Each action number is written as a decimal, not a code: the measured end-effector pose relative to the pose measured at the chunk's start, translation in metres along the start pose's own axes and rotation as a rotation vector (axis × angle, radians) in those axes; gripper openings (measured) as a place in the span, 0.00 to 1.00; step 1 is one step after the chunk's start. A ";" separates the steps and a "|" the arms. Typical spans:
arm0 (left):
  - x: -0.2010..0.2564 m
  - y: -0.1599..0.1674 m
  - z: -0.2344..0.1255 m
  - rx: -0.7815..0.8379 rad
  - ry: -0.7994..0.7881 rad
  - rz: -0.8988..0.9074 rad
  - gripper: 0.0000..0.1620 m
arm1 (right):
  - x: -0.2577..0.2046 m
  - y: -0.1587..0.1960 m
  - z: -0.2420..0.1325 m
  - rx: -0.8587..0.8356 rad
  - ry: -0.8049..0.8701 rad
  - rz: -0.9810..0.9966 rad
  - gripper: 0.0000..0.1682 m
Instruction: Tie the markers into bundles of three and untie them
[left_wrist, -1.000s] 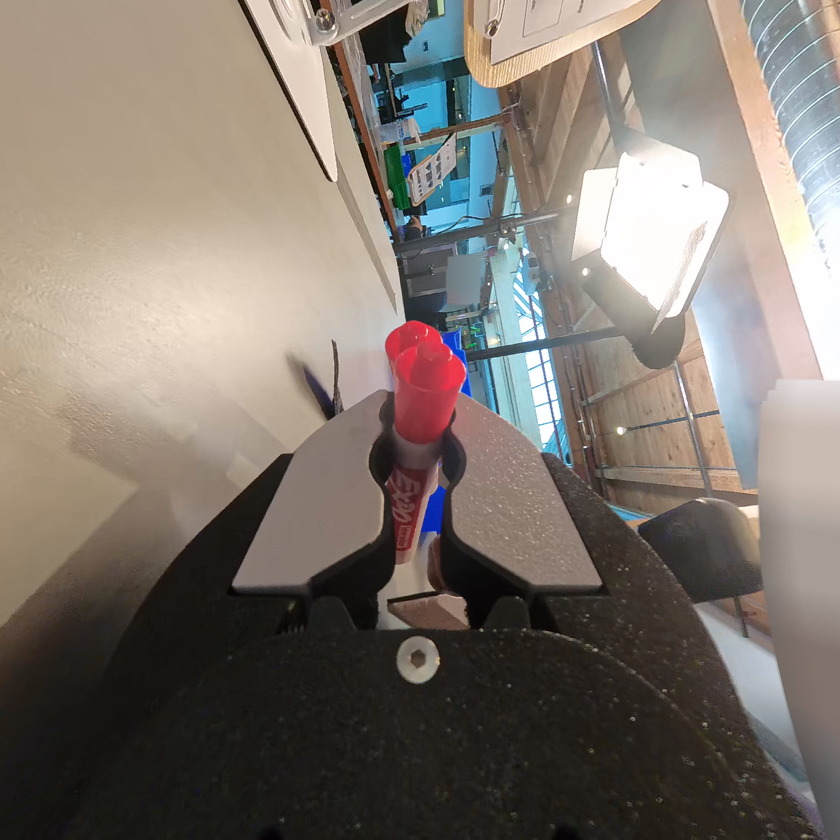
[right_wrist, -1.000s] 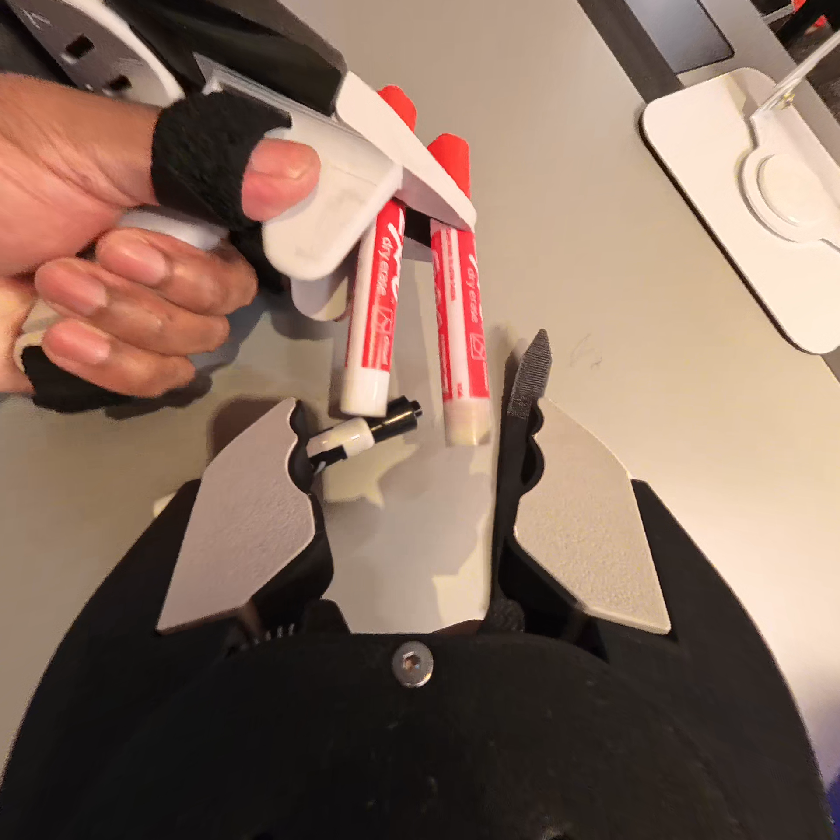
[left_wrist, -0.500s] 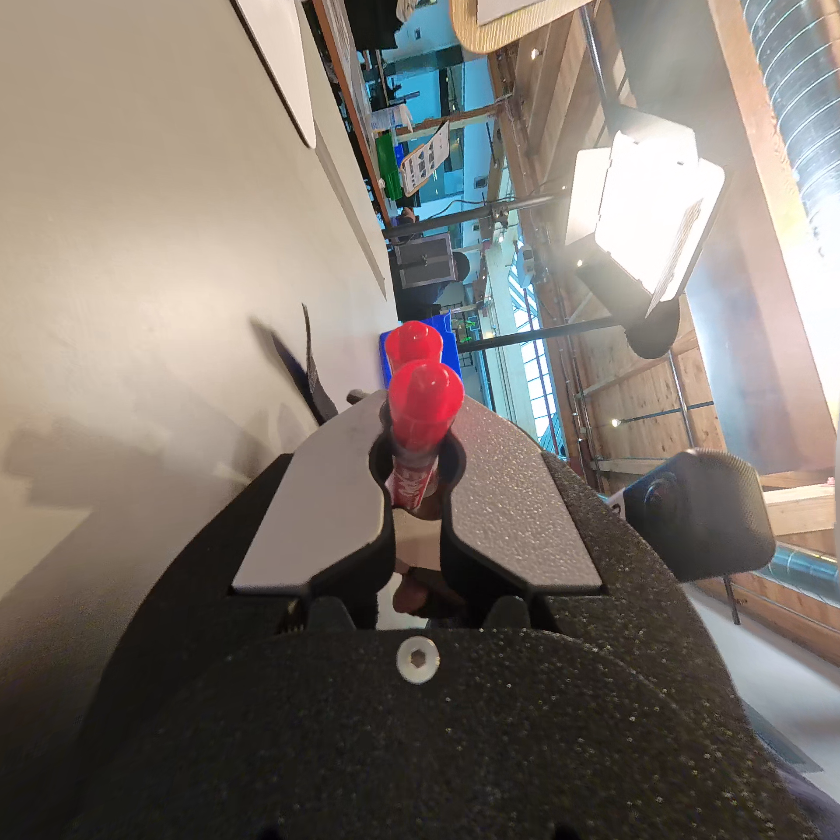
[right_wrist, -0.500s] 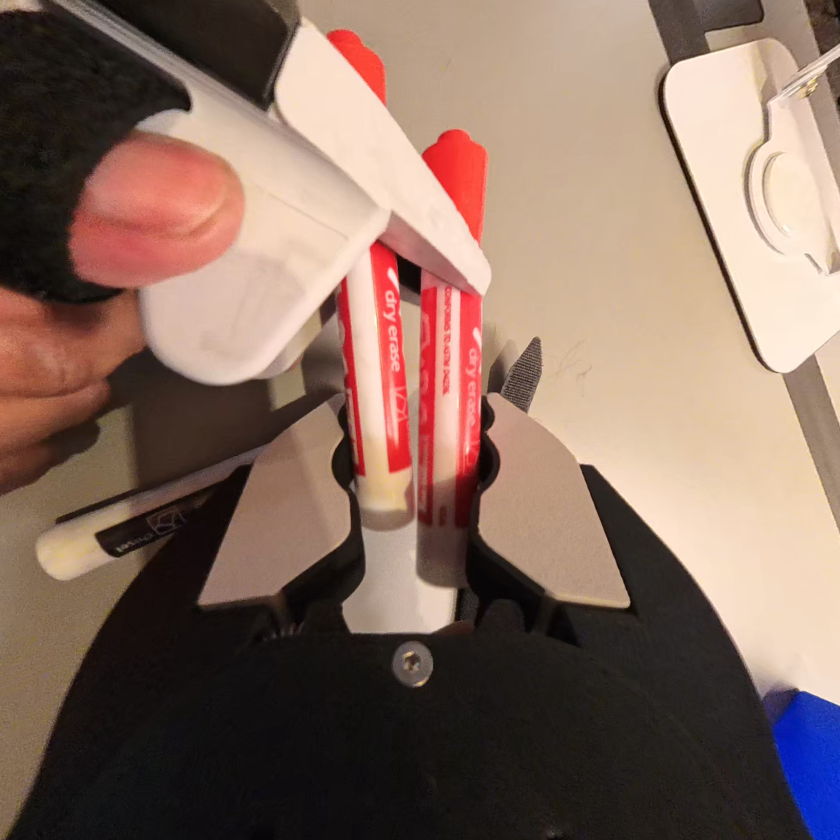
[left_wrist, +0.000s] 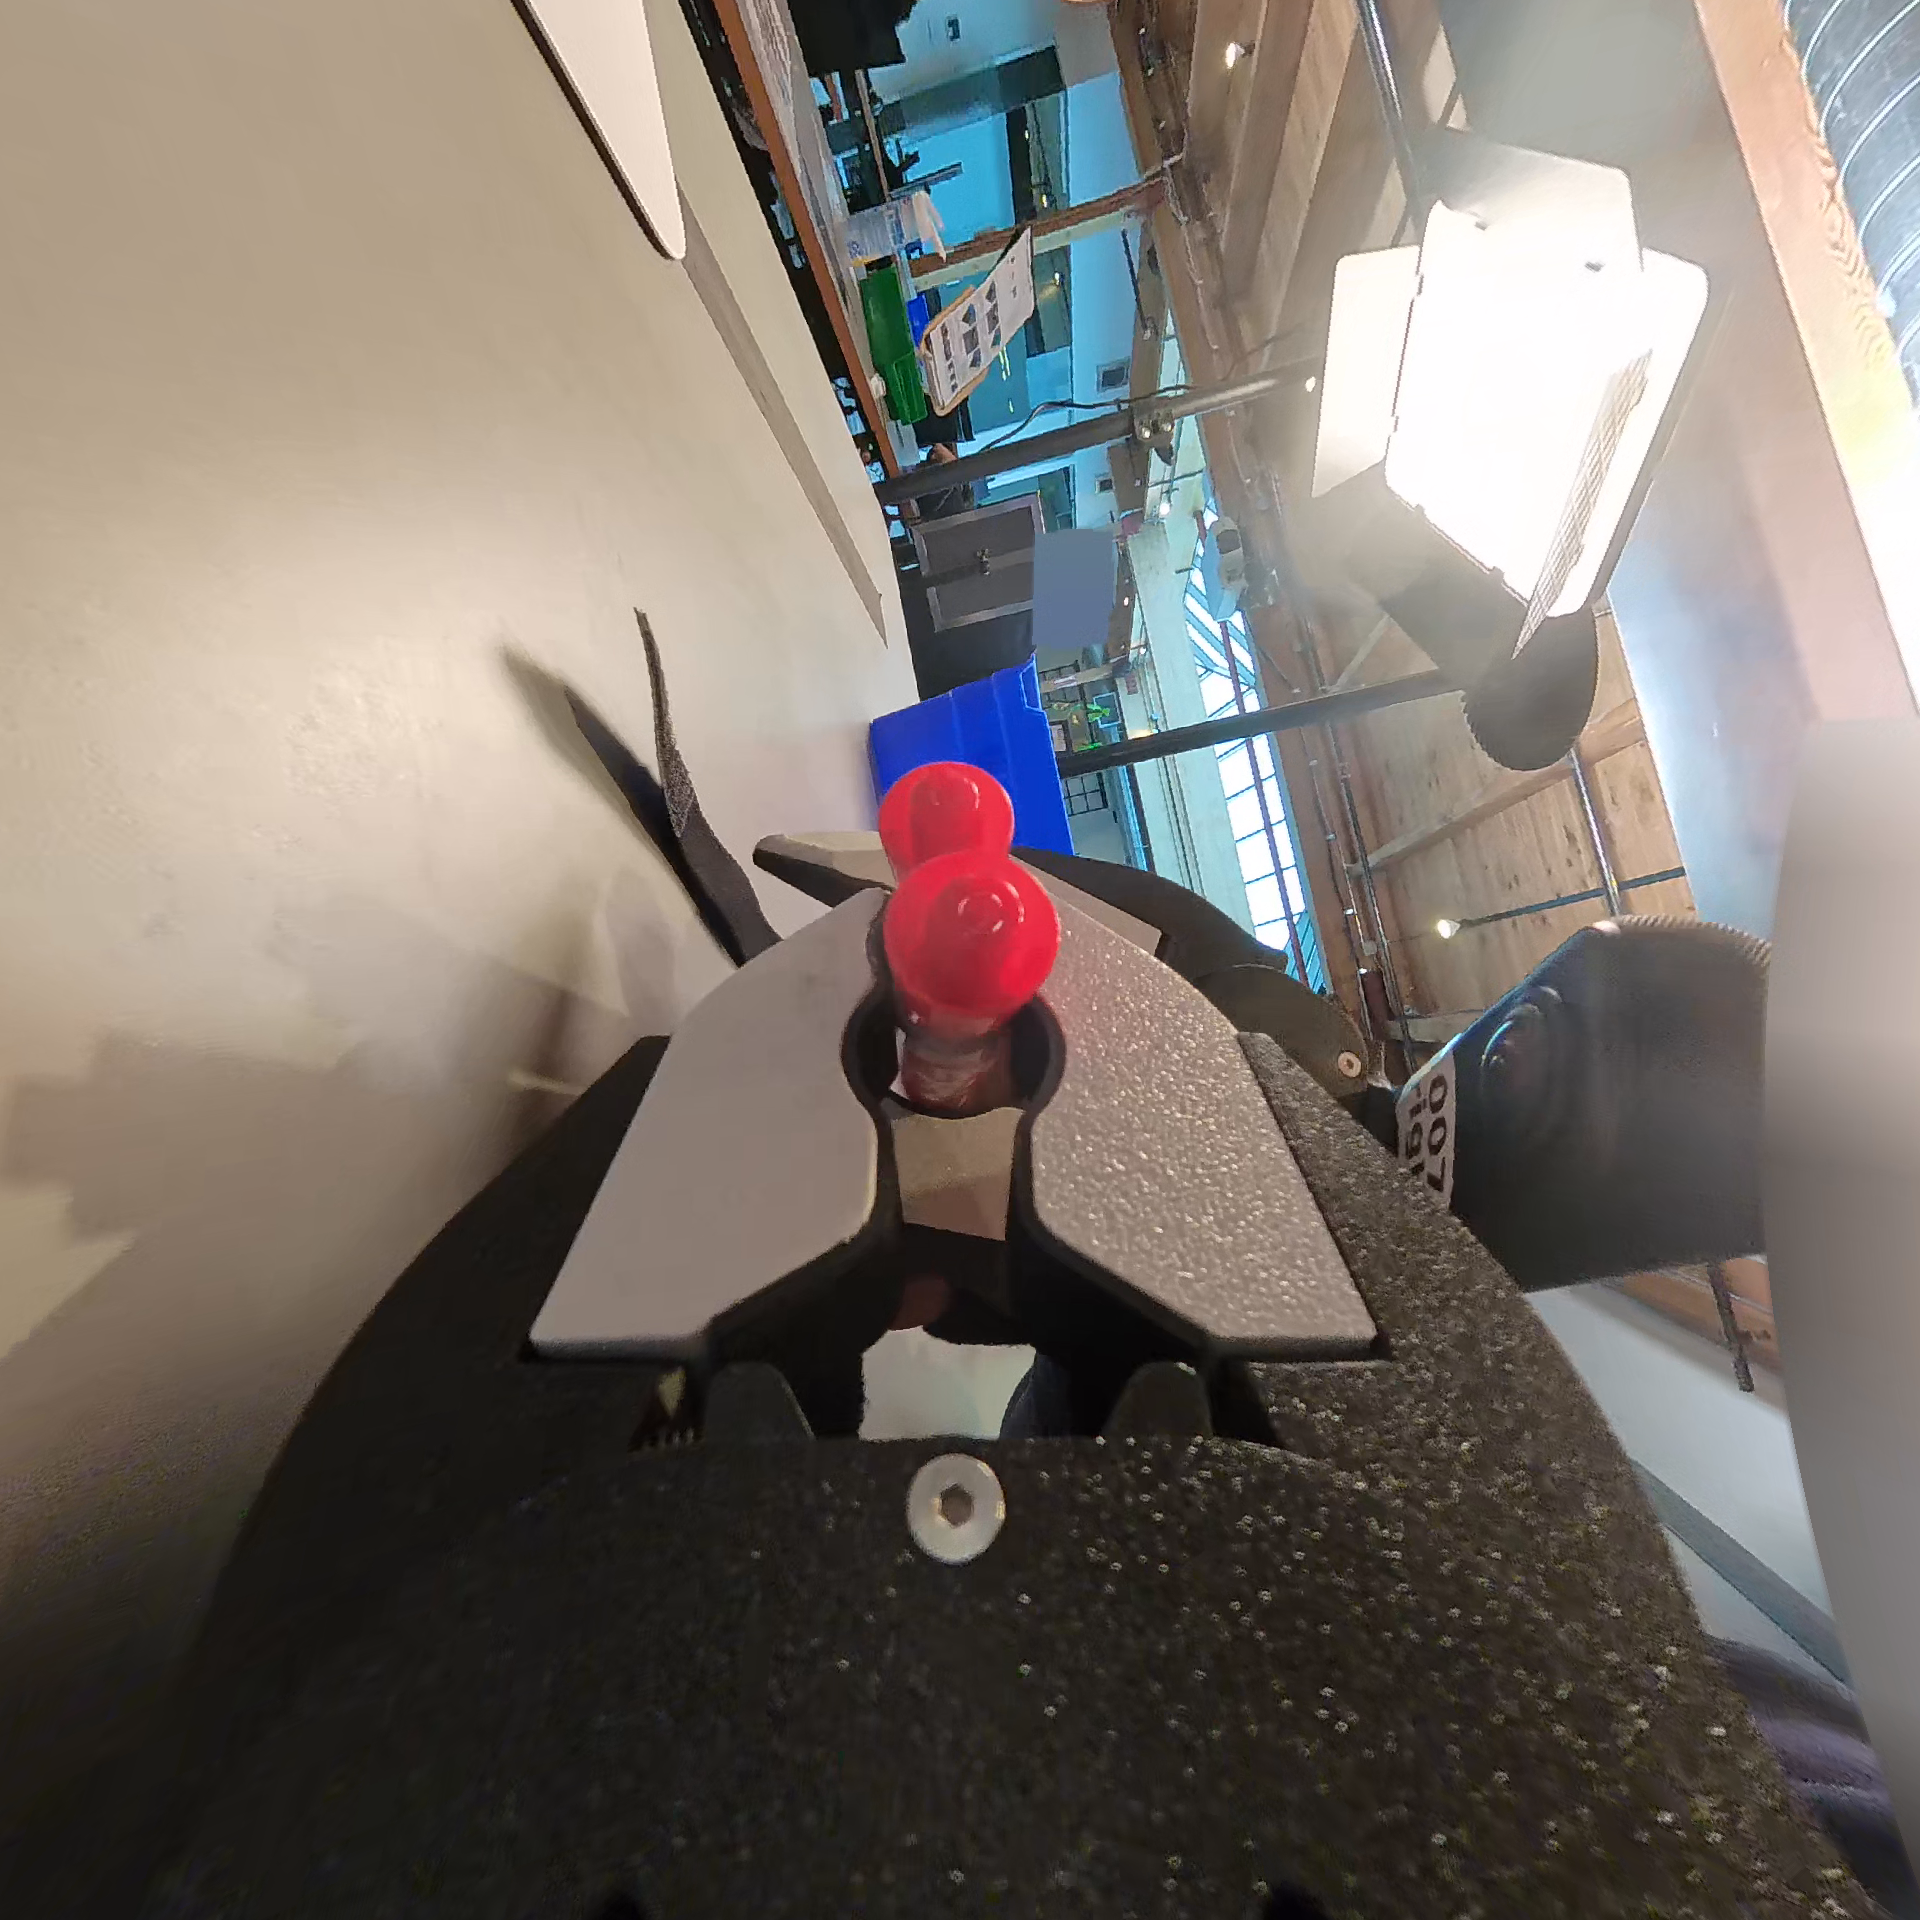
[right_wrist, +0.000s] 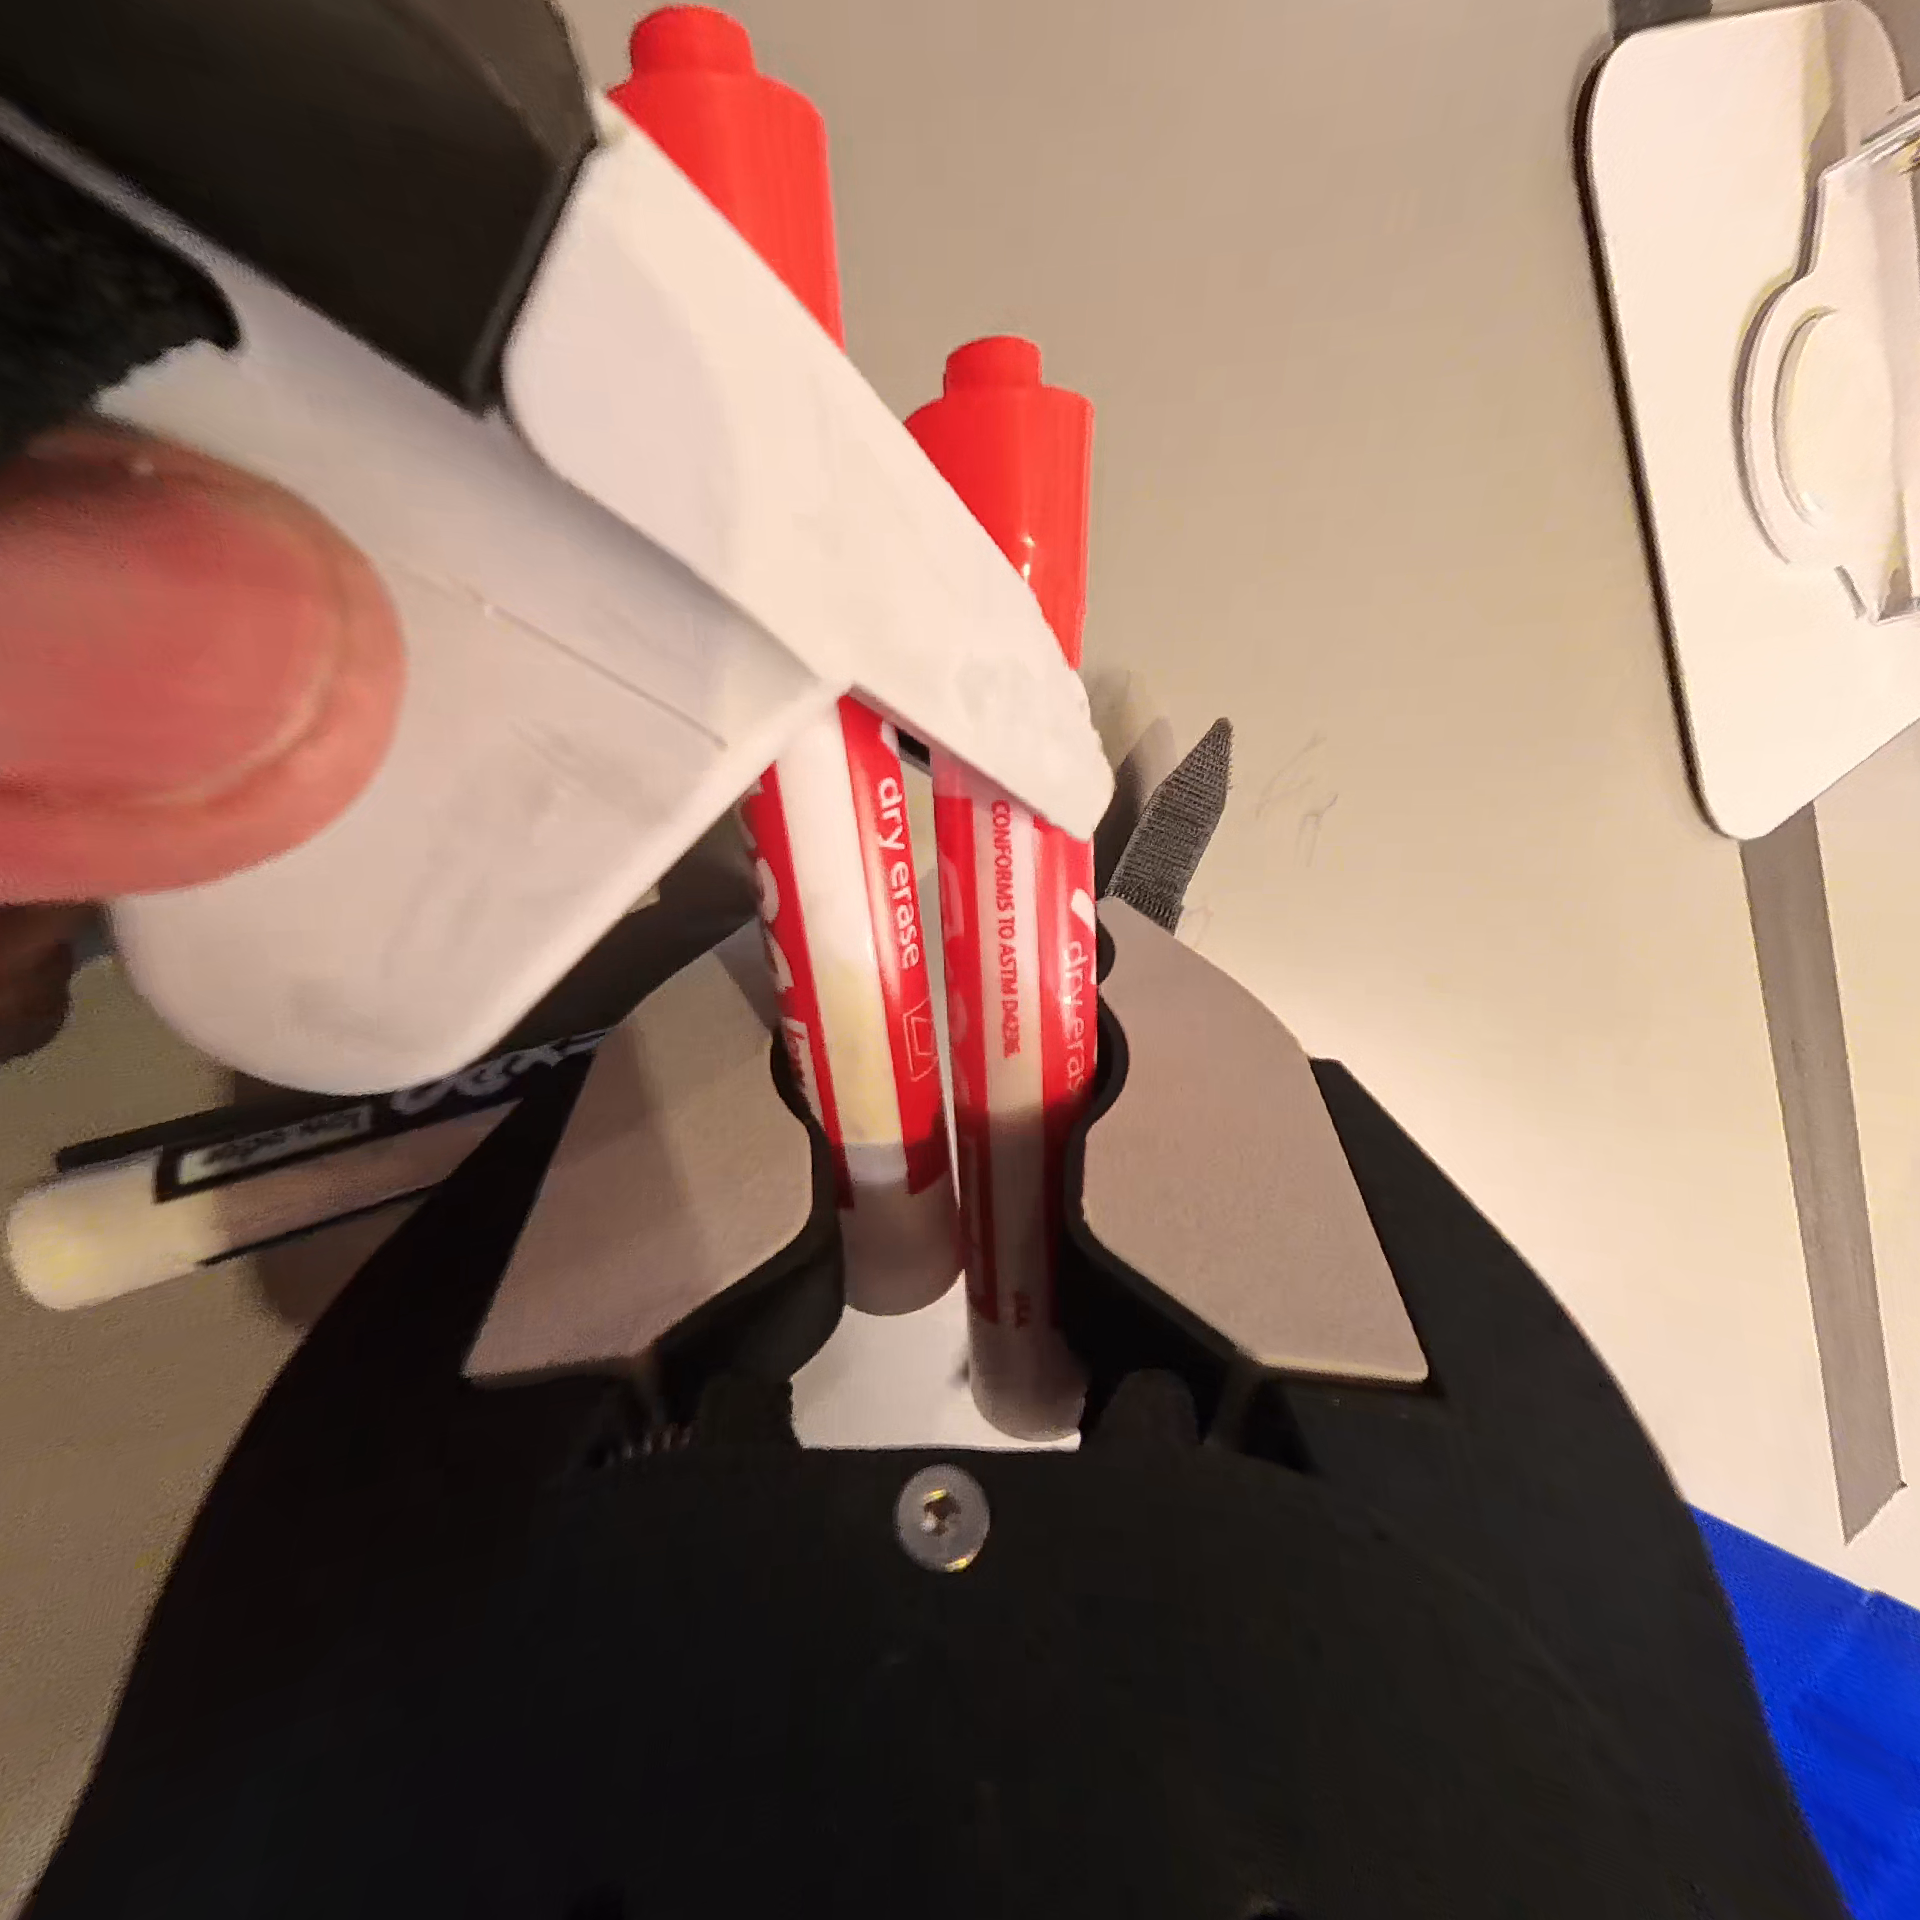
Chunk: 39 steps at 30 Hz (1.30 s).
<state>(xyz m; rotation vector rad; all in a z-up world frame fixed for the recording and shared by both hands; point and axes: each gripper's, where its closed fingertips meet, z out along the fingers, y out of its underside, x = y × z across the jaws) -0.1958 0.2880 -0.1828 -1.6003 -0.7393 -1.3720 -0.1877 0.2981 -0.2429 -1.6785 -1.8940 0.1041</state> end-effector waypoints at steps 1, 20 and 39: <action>0.000 0.002 0.001 -0.008 -0.005 0.002 0.11 | -0.003 0.004 -0.001 -0.023 -0.025 0.001 0.28; 0.006 0.026 0.021 -0.140 0.021 0.077 0.12 | 0.000 0.031 -0.014 -0.042 -0.185 -0.096 0.25; 0.008 0.012 0.014 -0.305 0.065 0.197 0.16 | 0.010 0.053 -0.027 -0.123 -0.250 -0.084 0.25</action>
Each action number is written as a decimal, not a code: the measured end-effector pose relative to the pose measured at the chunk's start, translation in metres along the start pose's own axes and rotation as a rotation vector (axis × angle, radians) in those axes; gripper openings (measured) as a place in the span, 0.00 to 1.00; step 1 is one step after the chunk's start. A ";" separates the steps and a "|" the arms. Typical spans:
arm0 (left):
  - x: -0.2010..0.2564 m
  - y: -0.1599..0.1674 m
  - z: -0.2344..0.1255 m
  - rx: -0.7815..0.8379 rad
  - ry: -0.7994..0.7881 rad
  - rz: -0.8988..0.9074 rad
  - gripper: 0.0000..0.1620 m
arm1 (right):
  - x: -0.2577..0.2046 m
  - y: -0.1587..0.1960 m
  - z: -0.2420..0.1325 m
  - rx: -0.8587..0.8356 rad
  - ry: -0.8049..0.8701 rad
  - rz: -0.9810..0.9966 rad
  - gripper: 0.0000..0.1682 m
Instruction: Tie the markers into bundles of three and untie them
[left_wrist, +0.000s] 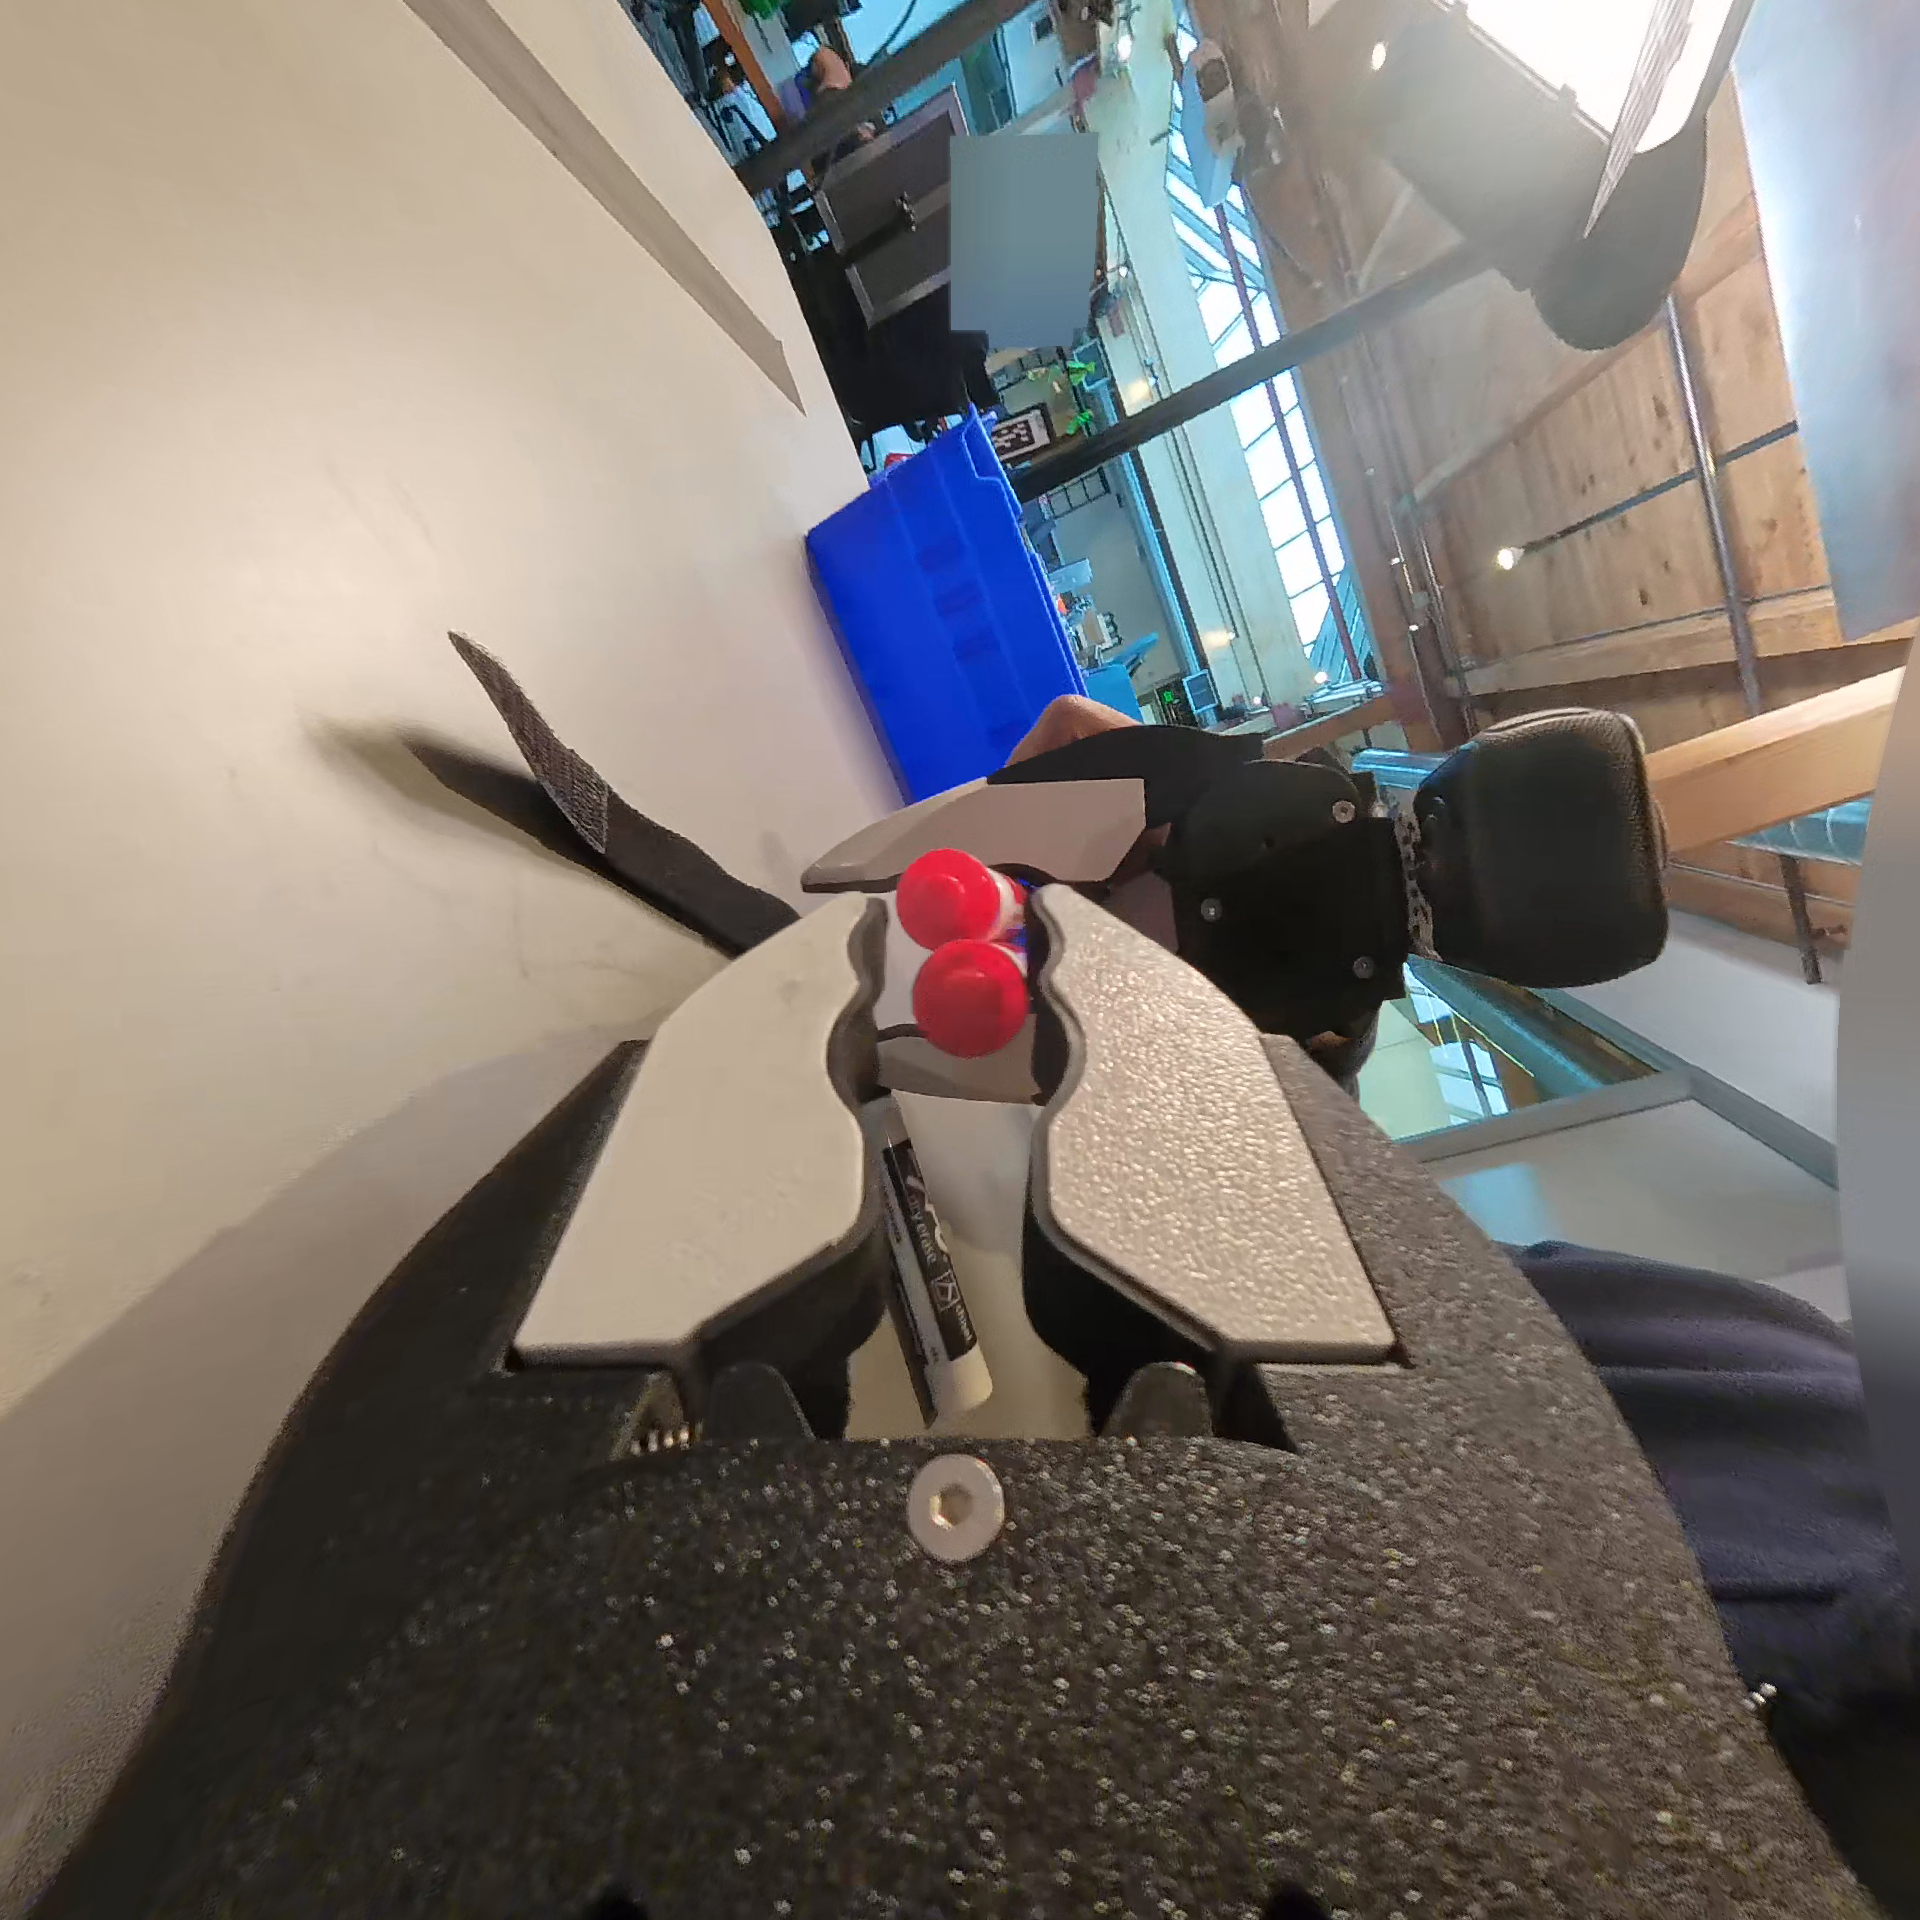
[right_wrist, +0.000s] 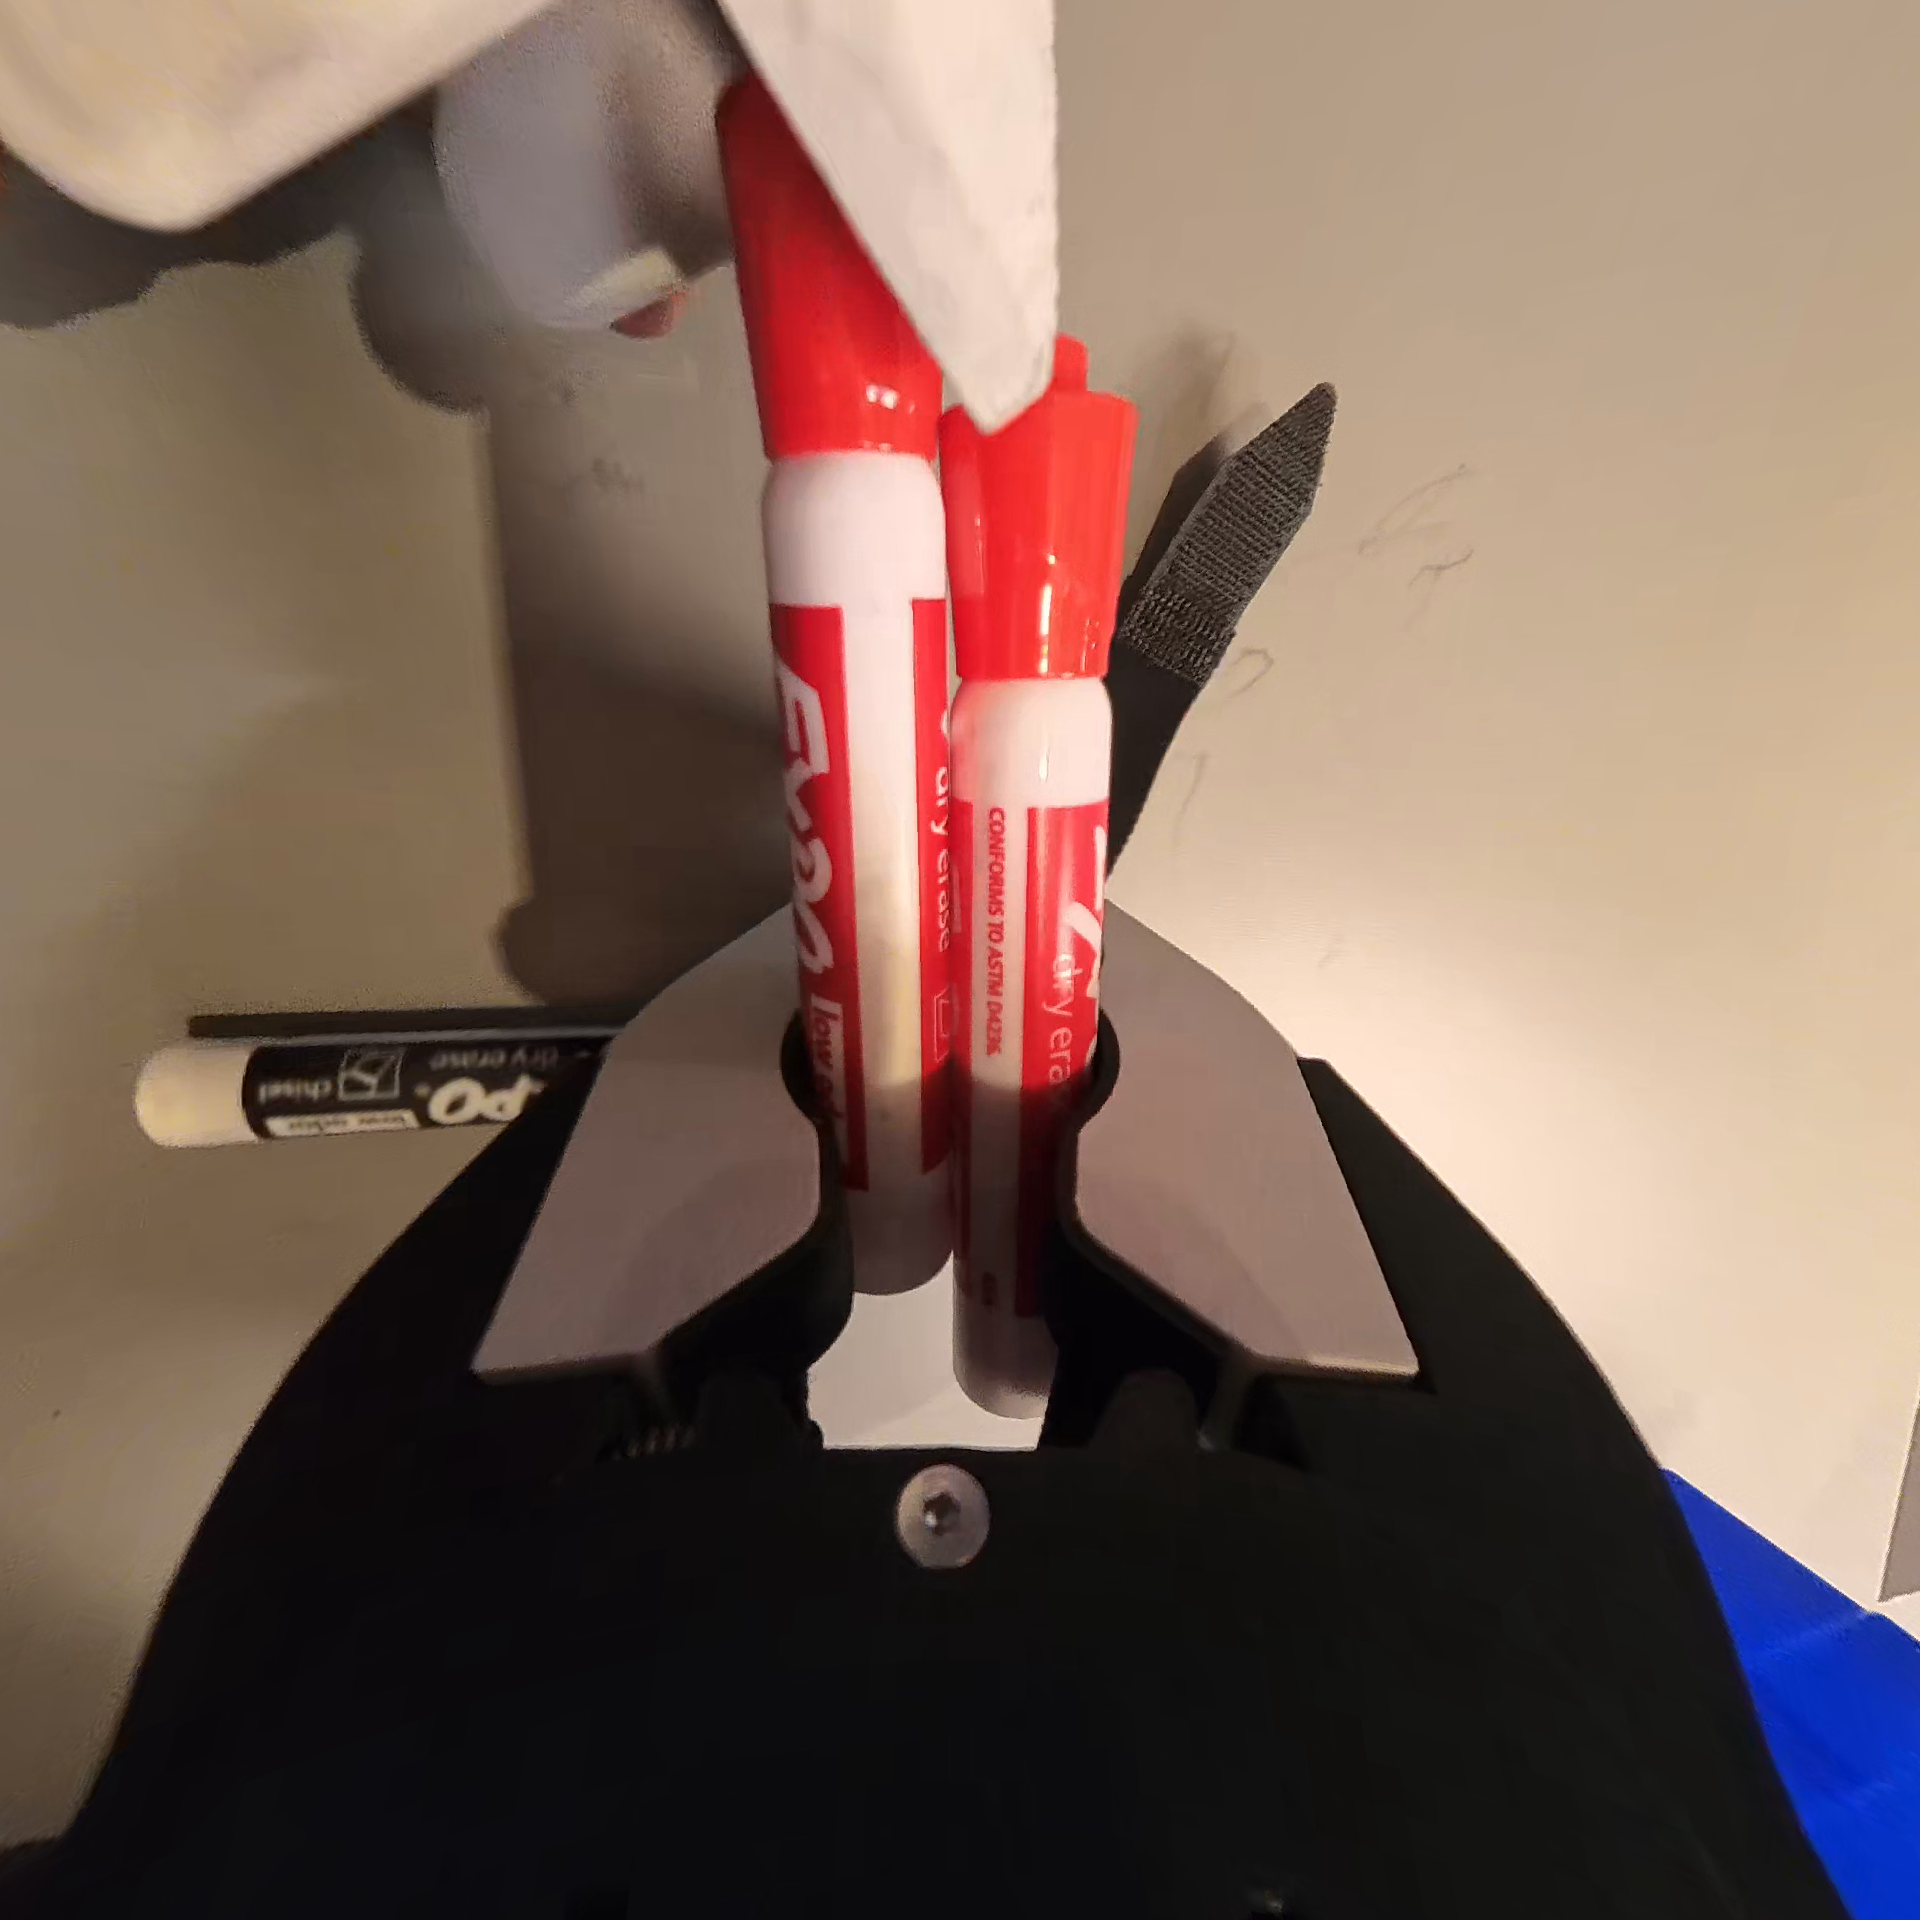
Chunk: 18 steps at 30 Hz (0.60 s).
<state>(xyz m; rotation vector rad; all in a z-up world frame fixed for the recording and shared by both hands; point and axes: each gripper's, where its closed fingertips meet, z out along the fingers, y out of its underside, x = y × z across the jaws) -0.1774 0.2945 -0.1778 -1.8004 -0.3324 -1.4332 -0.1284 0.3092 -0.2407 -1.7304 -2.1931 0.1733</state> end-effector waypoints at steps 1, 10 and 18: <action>-0.001 0.001 0.001 -0.002 -0.004 -0.002 0.14 | 0.000 0.001 0.001 -0.007 -0.001 -0.003 0.25; -0.009 0.004 0.003 0.029 -0.016 -0.041 0.12 | 0.000 0.005 0.005 -0.024 -0.006 -0.008 0.25; -0.007 0.004 0.004 0.050 -0.013 -0.041 0.12 | 0.000 0.005 0.002 -0.031 0.000 -0.015 0.25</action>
